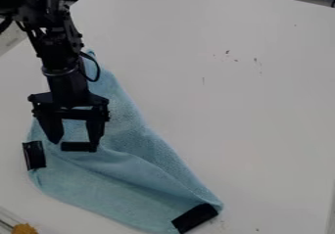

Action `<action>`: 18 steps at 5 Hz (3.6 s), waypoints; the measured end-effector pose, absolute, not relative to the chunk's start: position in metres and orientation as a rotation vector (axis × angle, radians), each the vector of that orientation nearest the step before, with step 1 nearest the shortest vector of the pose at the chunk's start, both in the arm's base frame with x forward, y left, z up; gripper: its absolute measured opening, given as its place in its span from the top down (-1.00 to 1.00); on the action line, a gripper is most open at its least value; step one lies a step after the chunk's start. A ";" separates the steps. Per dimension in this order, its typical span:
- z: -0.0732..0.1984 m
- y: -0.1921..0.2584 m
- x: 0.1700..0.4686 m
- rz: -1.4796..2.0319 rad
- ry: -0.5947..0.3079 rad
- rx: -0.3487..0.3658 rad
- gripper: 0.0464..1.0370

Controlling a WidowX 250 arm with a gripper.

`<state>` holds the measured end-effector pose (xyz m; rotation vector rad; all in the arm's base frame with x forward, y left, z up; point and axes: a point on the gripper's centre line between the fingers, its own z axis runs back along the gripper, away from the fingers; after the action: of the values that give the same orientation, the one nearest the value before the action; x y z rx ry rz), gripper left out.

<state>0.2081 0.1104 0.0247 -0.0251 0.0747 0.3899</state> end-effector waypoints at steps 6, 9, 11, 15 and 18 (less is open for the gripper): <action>0.016 0.106 0.191 0.412 0.111 -0.078 -0.92; 0.023 0.093 0.161 0.521 0.041 -0.054 -0.92; 0.001 0.098 0.166 0.553 0.030 -0.111 -0.86; 0.002 0.105 0.172 0.545 0.043 -0.083 0.81; 0.003 0.094 0.164 0.613 0.041 -0.065 -0.18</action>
<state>0.1639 0.0935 0.0029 -0.0646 0.0411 0.6129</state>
